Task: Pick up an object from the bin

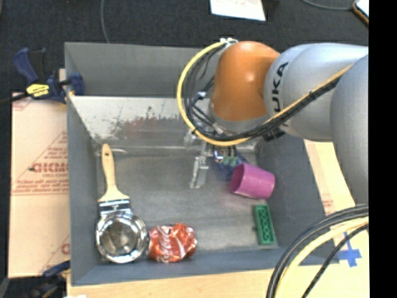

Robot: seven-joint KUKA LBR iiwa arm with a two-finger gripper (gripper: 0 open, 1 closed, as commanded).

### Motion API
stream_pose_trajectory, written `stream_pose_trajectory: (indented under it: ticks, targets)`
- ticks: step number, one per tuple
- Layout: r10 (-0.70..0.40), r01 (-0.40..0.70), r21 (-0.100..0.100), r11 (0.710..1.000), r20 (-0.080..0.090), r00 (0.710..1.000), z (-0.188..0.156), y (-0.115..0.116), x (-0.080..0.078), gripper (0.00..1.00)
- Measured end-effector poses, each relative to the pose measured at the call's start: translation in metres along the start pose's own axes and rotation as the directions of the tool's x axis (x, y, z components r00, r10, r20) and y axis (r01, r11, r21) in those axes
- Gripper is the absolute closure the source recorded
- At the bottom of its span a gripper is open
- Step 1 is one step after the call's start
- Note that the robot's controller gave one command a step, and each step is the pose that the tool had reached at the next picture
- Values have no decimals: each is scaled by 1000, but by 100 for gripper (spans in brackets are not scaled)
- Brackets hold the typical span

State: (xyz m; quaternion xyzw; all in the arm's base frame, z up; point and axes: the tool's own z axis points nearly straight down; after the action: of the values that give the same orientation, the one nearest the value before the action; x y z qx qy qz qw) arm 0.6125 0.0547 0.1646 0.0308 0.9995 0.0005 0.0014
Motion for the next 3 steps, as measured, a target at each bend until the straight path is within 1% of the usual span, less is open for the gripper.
stream_pose_trajectory:
  ticks: [1, 2, 3]
  targets:
    - [11, -11, -3, 1000, 8, 1000, 14, -8, 13, 0]
    - [-22, 22, 1, 1000, 8, 1000, 45, -48, 4, 0]
    - [-17, 17, -7, 1000, 8, 1000, 81, 7, 93, 0]
